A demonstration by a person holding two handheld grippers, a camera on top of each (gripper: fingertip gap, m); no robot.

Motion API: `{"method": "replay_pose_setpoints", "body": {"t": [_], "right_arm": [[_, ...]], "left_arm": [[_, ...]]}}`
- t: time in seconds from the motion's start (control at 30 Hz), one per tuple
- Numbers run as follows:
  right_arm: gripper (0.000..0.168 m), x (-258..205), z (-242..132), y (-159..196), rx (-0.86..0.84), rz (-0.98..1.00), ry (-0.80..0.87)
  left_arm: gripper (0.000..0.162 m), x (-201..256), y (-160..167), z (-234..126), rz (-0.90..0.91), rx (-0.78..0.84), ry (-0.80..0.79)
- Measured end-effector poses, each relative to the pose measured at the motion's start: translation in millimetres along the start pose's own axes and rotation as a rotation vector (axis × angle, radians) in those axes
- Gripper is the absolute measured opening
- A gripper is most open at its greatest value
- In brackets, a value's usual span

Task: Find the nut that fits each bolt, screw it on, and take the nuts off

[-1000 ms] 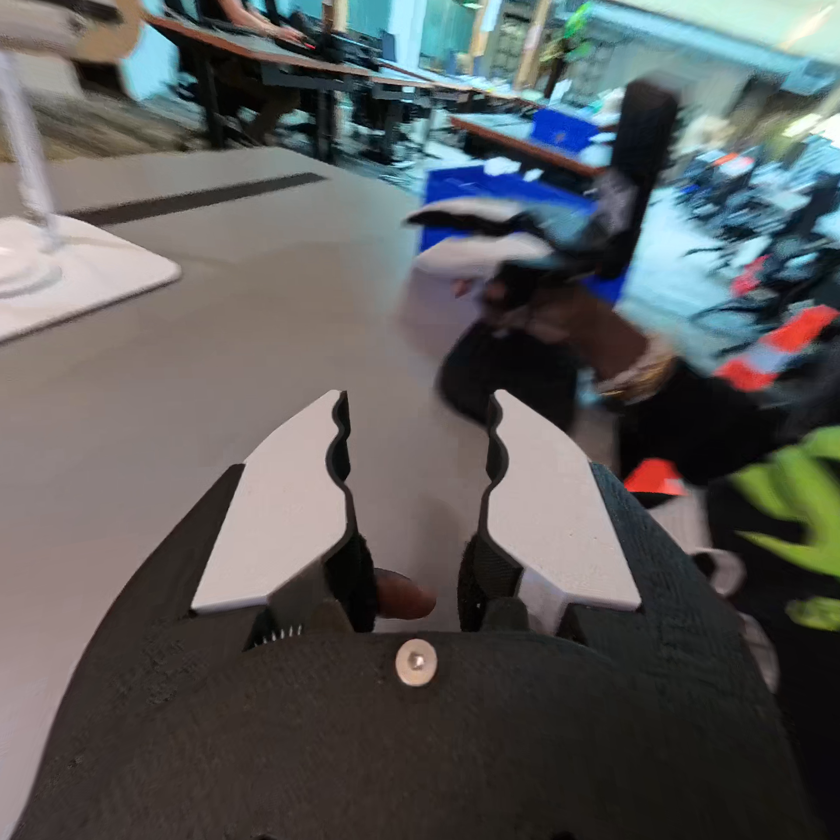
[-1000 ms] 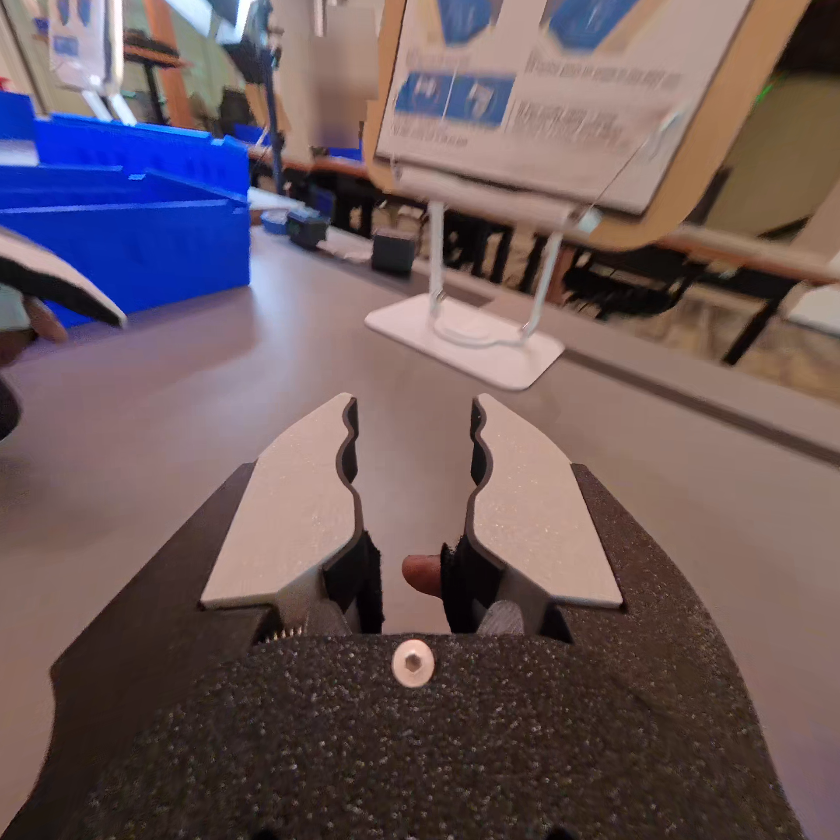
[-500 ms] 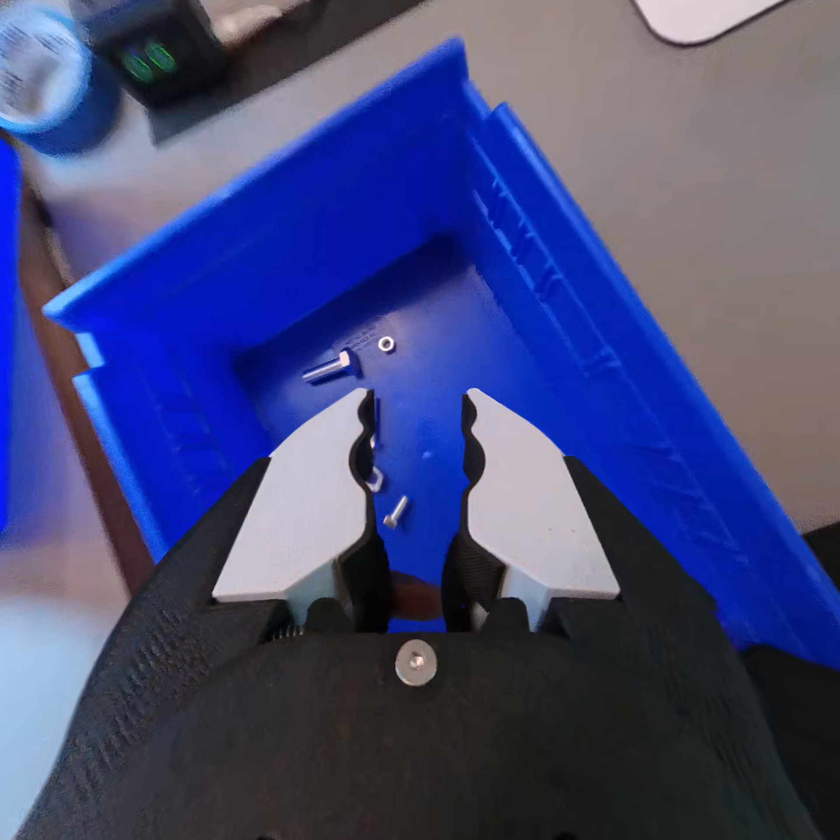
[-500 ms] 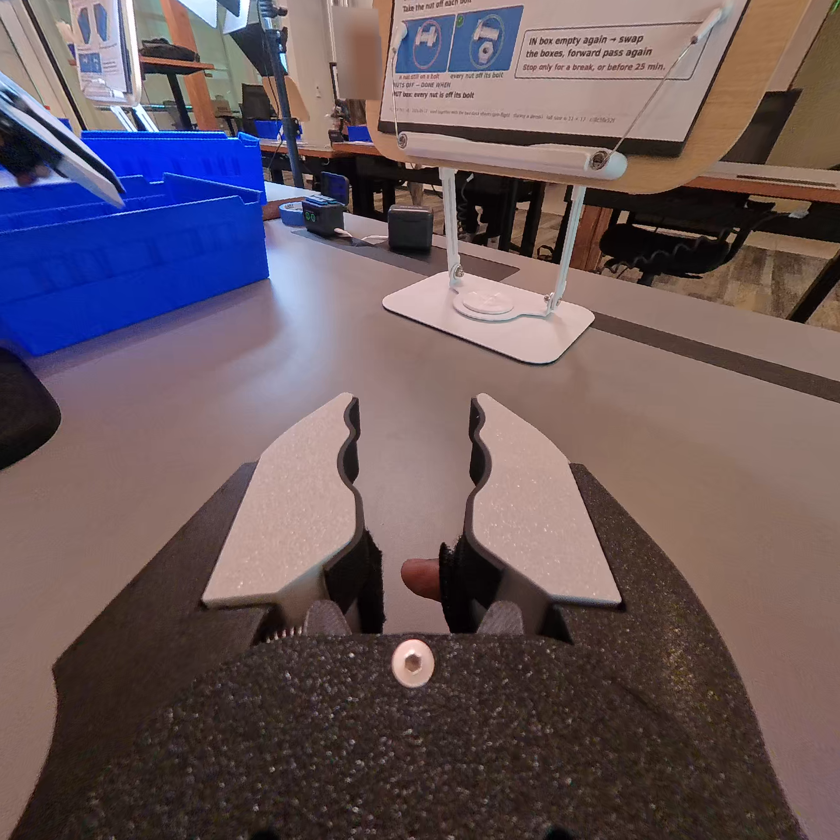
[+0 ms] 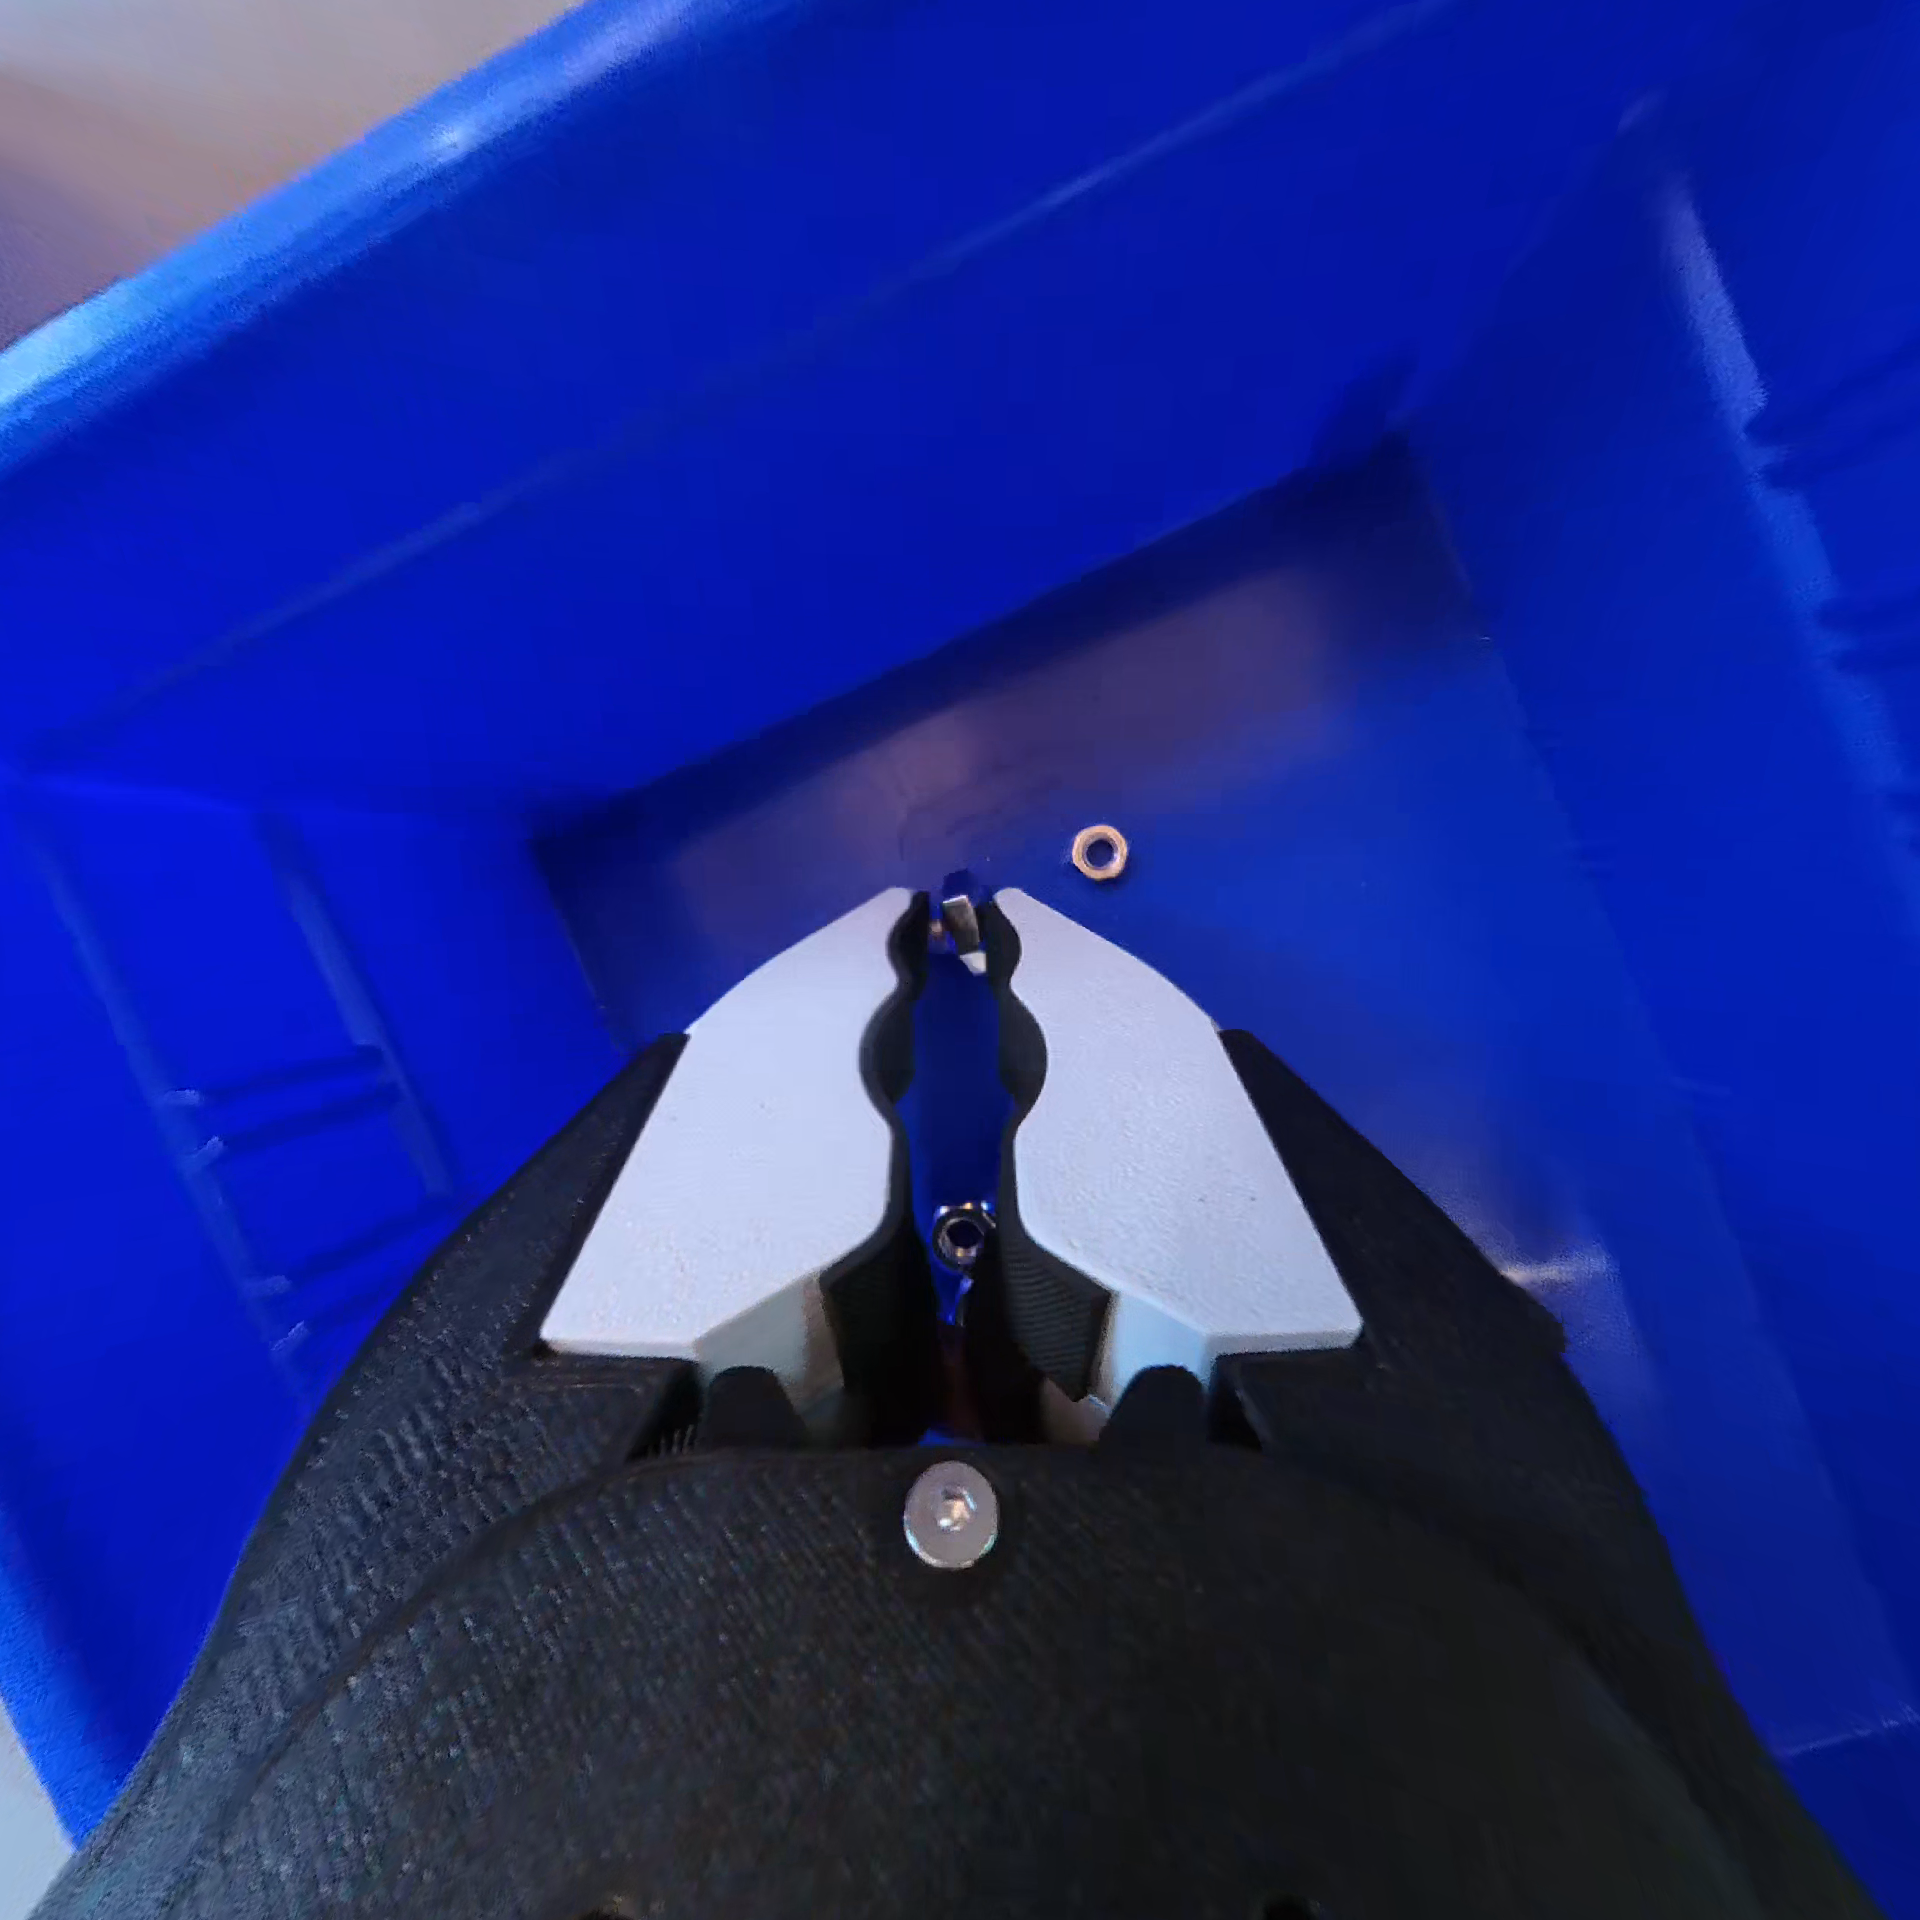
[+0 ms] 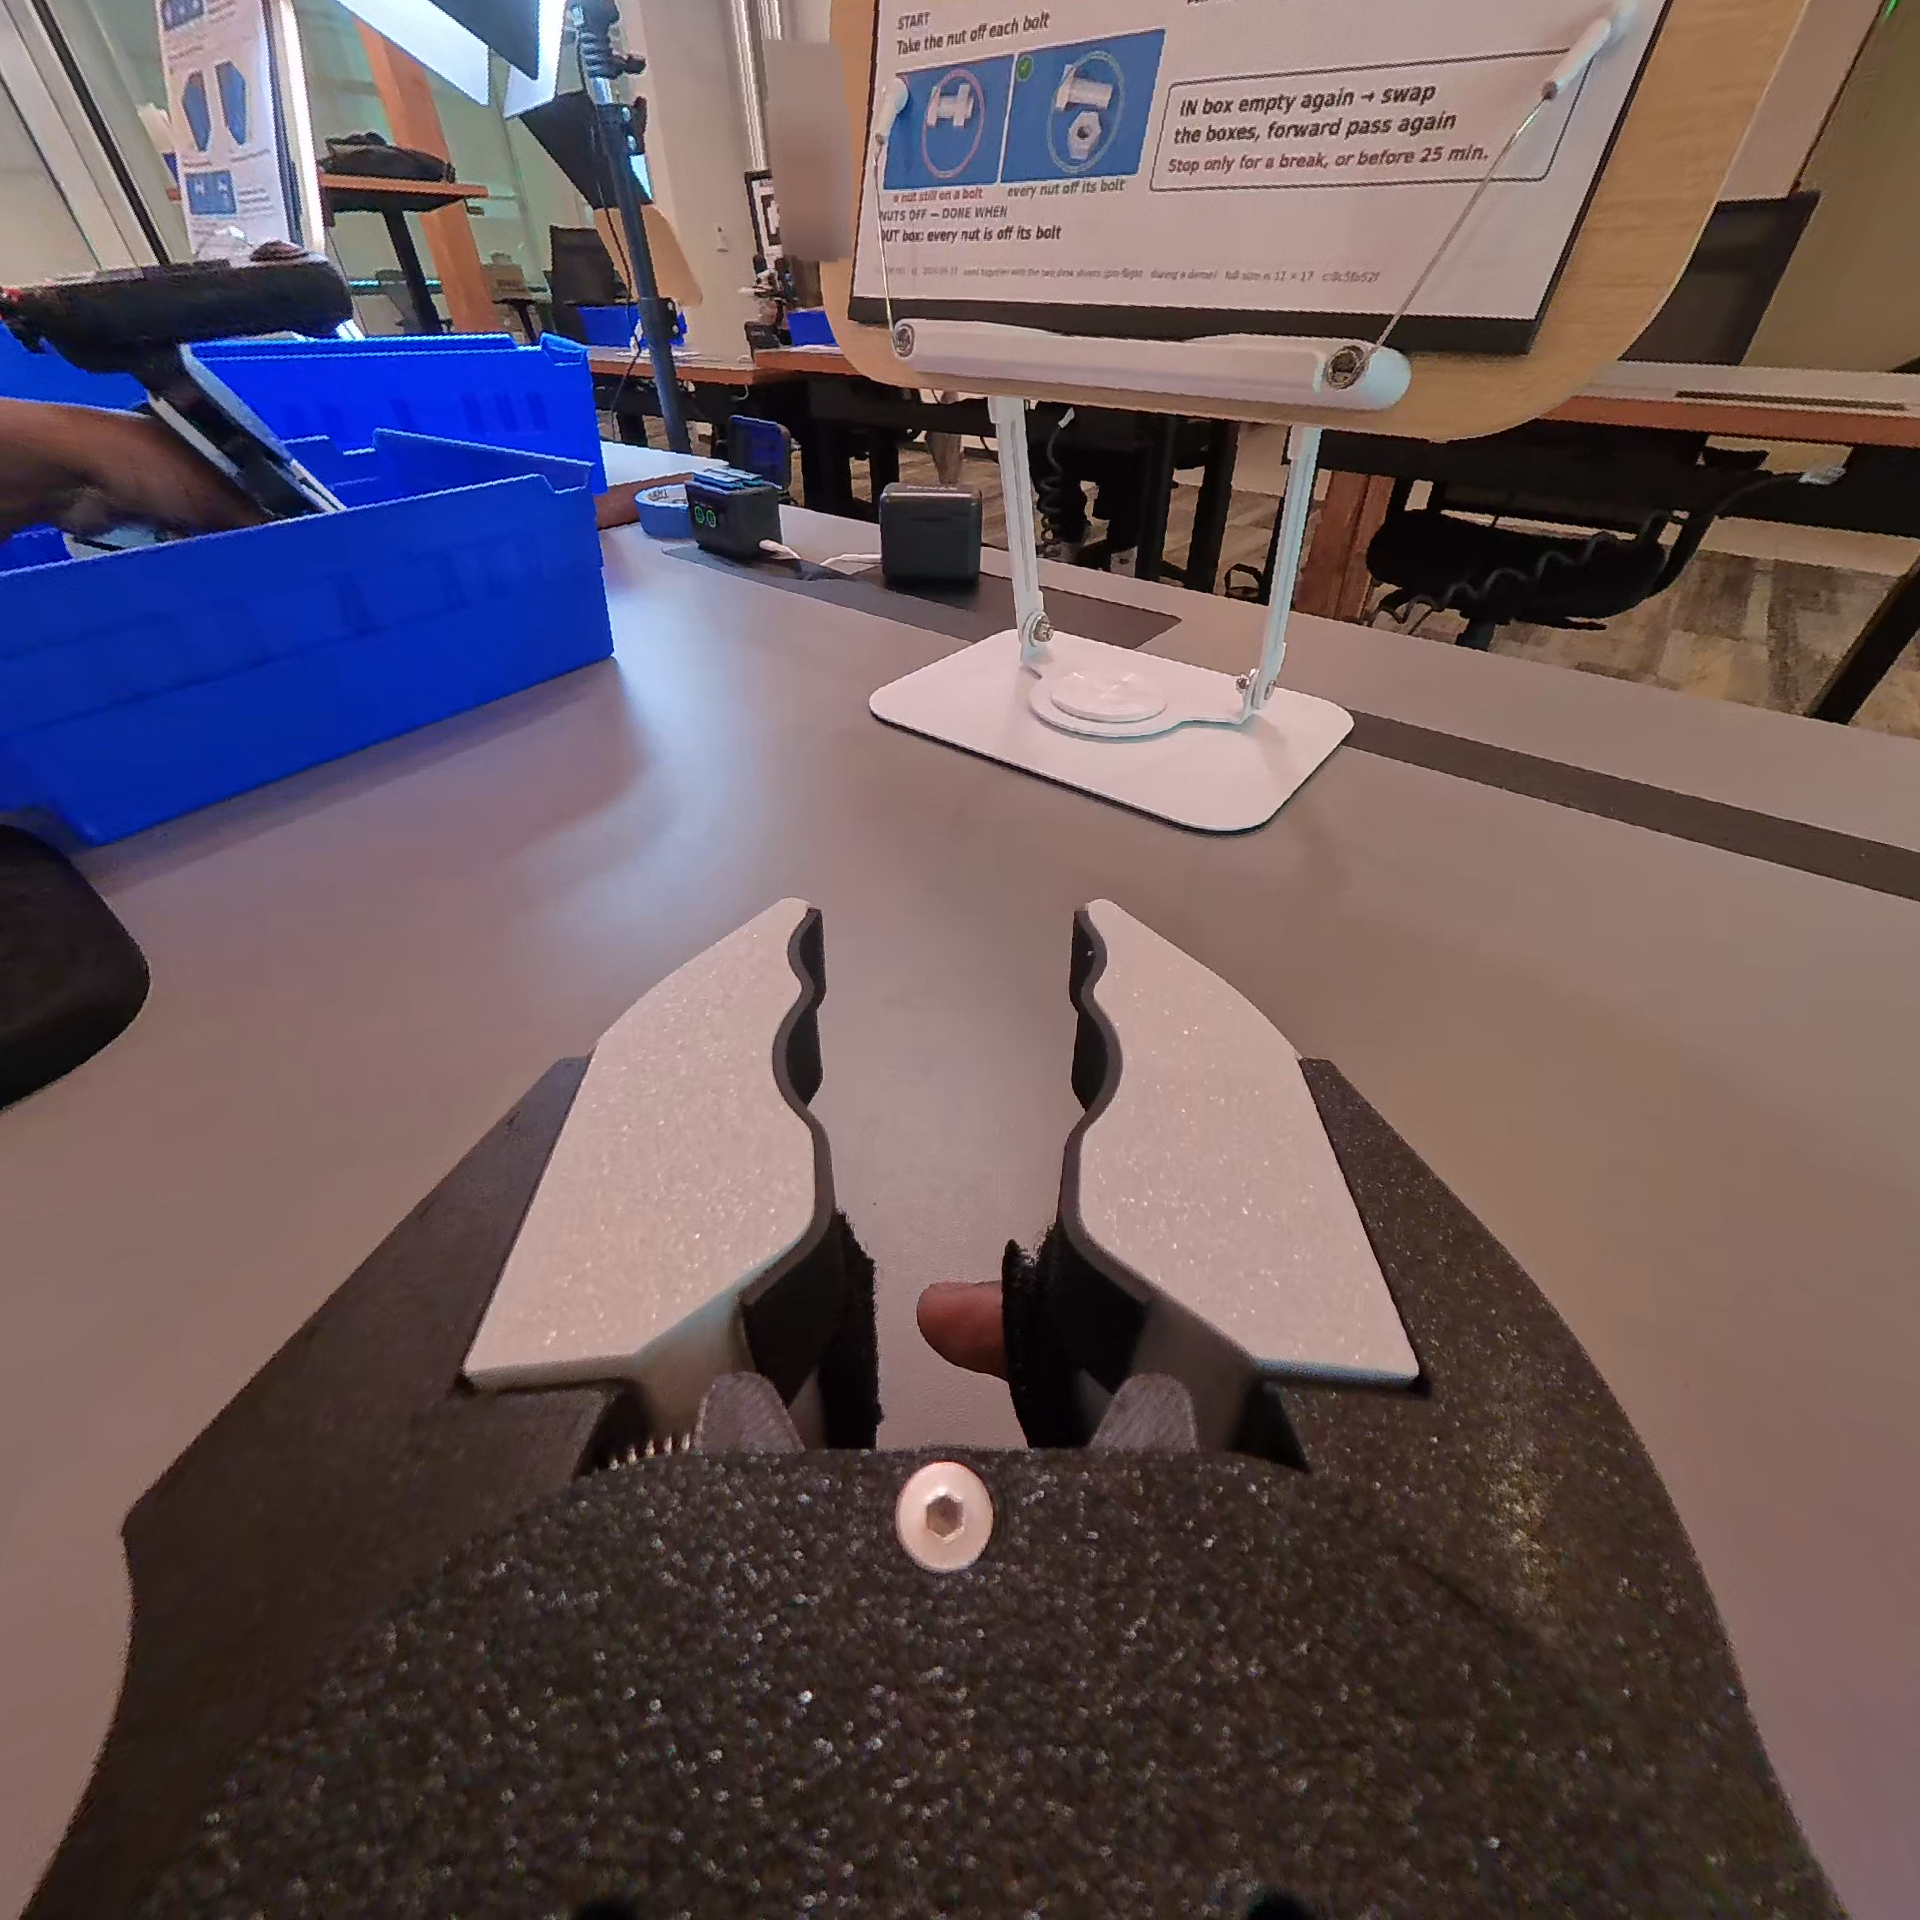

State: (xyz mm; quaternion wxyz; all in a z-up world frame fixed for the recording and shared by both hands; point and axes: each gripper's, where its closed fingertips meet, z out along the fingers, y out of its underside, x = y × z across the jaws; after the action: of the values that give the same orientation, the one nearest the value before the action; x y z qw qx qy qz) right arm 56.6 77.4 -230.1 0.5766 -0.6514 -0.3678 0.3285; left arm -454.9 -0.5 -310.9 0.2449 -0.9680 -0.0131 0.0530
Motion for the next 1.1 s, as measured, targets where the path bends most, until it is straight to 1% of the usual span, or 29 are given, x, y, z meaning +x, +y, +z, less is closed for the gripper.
{"method": "replay_pose_setpoints", "body": {"t": [0.1, 0.17, 0.2, 0.27, 0.33, 0.4, 0.43, 0.5, 0.57, 0.63, 0.73, 0.8, 0.87, 0.93, 1.03, 1.1], "right_arm": [[0.046, 0, 0, 0, -0.002, 0.004, 0.000], [0.046, 1, 0, 0, -0.002, 0.008, -0.002], [0.046, 1, 0, 0, -0.001, 0.009, -0.002], [0.046, 1, 1, 1, -0.004, 0.008, -0.001], [0.046, 0, 1, 2, -0.013, 0.005, -0.003], [0.046, 0, 2, 3, -0.023, 0.000, -0.004], [0.046, 0, 3, 4, -0.027, -0.003, -0.004], [0.046, -1, 3, 4, -0.029, -0.010, -0.003], [0.046, -2, 3, 3, -0.028, -0.019, -0.006], [0.043, -9, 4, 4, -0.044, -0.034, -0.051], [0.043, -25, 8, 14, -0.129, -0.048, -0.155], [0.047, -36, 11, 22, -0.189, -0.054, -0.227], [0.043, -47, 12, 25, -0.215, -0.057, -0.299], [0.037, -63, 11, 20, -0.196, -0.039, -0.386], [0.032, -101, 6, -4, -0.079, 0.126, -0.598], [0.029, -121, 7, -8, -0.069, 0.216, -0.701]], "left_arm": [[0.008, 1, 1, -2, 0.056, 0.004, -0.027], [0.007, -2, -3, -10, 0.105, 0.060, -0.081], [0.008, 0, -9, -18, 0.136, 0.111, -0.100], [0.007, 13, -30, -48, 0.235, 0.293, -0.146], [0.007, 43, -54, -93, 0.371, 0.523, -0.181], [0.006, 86, -68, -138, 0.513, 0.701, -0.204], [0.007, 110, -70, -155, 0.600, 0.764, -0.215], [0.007, 164, -66, -173, 0.767, 0.818, -0.200], [0.007, 222, -51, -174, 0.920, 0.818, -0.110], [0.007, 275, -32, -169, 1.047, 0.835, -0.002], [0.007, 329, -10, -161, 1.189, 0.904, 0.102], [0.007, 350, -3, -155, 1.268, 0.968, 0.113], [0.007, 367, 4, -147, 1.306, 1.030, 0.135], [0.007, 382, 10, -138, 1.360, 1.078, 0.134], [0.007, 399, 16, -127, 1.440, 1.131, 0.104], [0.007, 408, 18, -125, 1.464, 1.146, 0.118]]}}
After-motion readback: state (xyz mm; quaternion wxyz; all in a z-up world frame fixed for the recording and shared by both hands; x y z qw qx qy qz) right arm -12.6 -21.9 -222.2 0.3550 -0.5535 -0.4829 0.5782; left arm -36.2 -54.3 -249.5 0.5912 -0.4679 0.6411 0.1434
